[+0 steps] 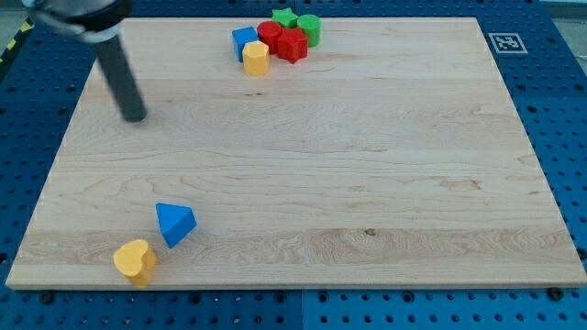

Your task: Push the yellow heart parallel to the blue triangle

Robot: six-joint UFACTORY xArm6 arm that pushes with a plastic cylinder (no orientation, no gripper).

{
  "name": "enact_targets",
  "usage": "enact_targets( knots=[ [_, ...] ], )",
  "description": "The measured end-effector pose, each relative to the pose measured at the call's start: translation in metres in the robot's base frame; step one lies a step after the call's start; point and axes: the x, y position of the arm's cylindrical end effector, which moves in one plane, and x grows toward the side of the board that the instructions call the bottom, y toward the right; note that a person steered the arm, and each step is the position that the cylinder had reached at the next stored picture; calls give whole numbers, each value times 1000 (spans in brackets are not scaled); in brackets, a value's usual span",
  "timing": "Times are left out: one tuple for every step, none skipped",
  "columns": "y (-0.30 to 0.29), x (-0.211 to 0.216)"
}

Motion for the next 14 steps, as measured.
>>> enact_targets(
  knots=[
    [-33,58],
    [-42,121],
    [3,183],
    [26,195],
    [26,194],
    [27,194],
    [34,194],
    [47,194],
    [66,194],
    [86,194],
    [107,191],
    [122,180],
    [132,165],
    [153,166]
  ],
)
